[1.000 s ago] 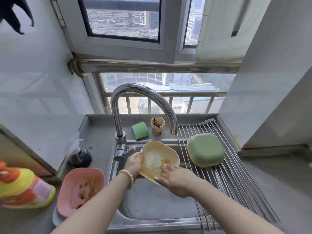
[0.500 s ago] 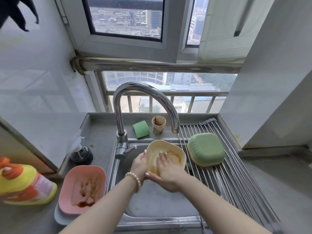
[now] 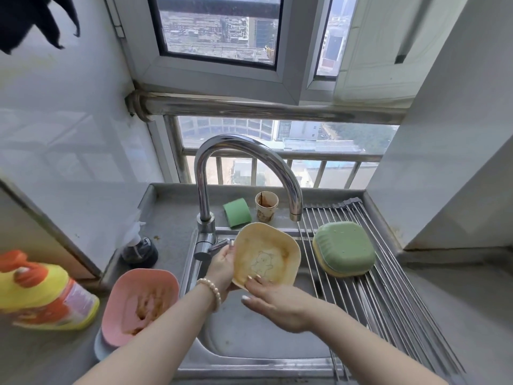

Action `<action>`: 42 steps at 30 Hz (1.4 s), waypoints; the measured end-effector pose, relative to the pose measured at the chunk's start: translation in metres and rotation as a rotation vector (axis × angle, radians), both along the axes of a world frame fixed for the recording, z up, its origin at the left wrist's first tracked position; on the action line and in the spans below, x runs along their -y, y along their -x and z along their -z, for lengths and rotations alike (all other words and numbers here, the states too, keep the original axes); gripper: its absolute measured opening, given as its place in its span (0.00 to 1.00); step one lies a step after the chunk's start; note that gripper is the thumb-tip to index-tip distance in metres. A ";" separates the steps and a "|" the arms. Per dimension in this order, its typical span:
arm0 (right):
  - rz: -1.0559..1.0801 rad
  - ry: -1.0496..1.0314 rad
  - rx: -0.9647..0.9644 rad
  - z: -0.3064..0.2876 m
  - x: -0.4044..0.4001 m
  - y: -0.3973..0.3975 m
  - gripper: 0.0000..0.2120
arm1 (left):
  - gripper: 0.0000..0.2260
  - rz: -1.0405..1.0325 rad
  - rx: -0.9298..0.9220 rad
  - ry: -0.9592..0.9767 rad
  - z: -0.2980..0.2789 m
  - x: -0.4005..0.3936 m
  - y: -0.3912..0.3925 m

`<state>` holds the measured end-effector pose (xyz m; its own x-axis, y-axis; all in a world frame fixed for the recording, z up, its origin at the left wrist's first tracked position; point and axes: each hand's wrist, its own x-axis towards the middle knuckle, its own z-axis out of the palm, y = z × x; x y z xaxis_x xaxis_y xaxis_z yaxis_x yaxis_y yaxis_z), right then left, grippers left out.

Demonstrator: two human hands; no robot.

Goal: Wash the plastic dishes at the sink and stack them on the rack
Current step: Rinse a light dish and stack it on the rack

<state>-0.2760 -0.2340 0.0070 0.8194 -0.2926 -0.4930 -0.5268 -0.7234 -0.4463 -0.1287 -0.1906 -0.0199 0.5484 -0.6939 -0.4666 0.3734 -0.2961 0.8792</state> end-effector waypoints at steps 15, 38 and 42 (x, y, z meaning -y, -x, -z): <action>0.058 -0.131 0.216 0.008 -0.008 -0.022 0.37 | 0.14 -0.032 -0.198 0.052 0.004 -0.001 0.011; 0.101 0.720 0.686 0.052 -0.022 0.007 0.14 | 0.17 -0.283 -0.216 0.083 -0.011 -0.025 0.057; -0.019 0.669 0.801 0.066 -0.002 0.028 0.04 | 0.09 -0.177 -0.122 -0.029 -0.013 -0.023 0.014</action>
<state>-0.3043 -0.2315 -0.0593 0.8425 -0.2888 0.4547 -0.2391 -0.9569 -0.1649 -0.1427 -0.1681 -0.0067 0.5987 -0.5775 -0.5550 0.5247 -0.2407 0.8166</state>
